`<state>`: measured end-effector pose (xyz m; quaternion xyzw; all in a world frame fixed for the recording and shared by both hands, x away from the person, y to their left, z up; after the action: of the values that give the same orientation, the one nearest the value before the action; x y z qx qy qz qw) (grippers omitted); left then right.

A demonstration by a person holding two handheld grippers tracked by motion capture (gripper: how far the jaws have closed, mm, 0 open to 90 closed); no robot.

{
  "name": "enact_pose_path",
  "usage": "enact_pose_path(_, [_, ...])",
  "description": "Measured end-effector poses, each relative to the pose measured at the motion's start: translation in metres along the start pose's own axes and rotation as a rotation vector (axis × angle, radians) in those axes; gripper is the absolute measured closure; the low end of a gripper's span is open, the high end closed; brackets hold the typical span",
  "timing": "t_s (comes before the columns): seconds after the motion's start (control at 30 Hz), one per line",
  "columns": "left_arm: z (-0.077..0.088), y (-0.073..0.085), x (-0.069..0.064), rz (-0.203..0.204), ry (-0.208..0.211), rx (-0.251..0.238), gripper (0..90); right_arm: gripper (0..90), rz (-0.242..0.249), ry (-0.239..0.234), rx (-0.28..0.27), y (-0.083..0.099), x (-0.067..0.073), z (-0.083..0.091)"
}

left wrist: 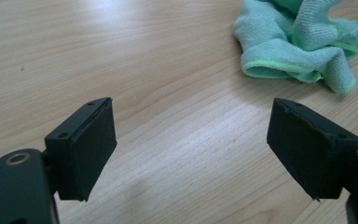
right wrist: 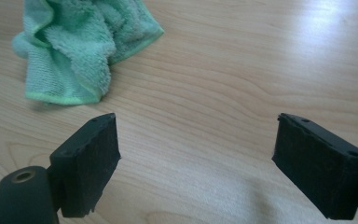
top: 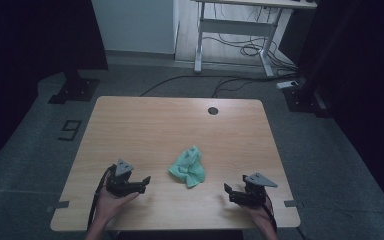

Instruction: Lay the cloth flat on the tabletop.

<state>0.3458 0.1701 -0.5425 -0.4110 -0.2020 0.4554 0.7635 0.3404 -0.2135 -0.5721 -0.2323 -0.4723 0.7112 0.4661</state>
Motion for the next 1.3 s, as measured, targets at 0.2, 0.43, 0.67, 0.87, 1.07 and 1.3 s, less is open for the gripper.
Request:
enact_pose_path(0.2, [0.003, 0.001, -0.002, 0.019, 0.037, 0.01, 17.7, 14.6, 0.003, -0.013, -0.002, -0.004, 0.011, 0.0])
enact_pose_path(0.43, [0.006, -0.004, -0.012, -0.027, 0.033, -0.037, 18.1, 14.3, -0.011, -0.045, -0.003, -0.013, 0.02, -0.008])
enact_pose_path(0.67, [0.01, -0.01, -0.02, -0.061, 0.028, -0.085, 19.9, 14.5, -0.012, -0.086, 0.008, -0.021, 0.03, -0.019])
enact_pose_path(0.87, [0.01, -0.01, -0.023, -0.034, 0.055, -0.077, 20.1, 16.3, -0.022, -0.112, -0.002, -0.028, 0.037, -0.024])
enact_pose_path(1.07, [0.003, -0.005, -0.024, -0.016, 0.061, -0.02, 22.3, 19.9, 0.013, -0.13, -0.011, -0.035, 0.049, -0.032])
enact_pose_path(1.3, [0.002, -0.005, -0.025, -0.009, 0.073, -0.015, 22.6, 21.3, 0.044, -0.162, -0.004, -0.041, 0.063, -0.045])
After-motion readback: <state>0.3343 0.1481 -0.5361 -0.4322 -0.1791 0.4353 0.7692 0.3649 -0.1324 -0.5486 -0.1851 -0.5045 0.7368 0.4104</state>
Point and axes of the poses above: each handheld gripper's, and its own axes: z roughly backward along the jaws, y roughly out of its underside, x roughly to its left, the point moved 6 cm from there along -z, roughly forward along the jaws, and after that the axes turned 5 degrees about -x, right-handed, at the moved point
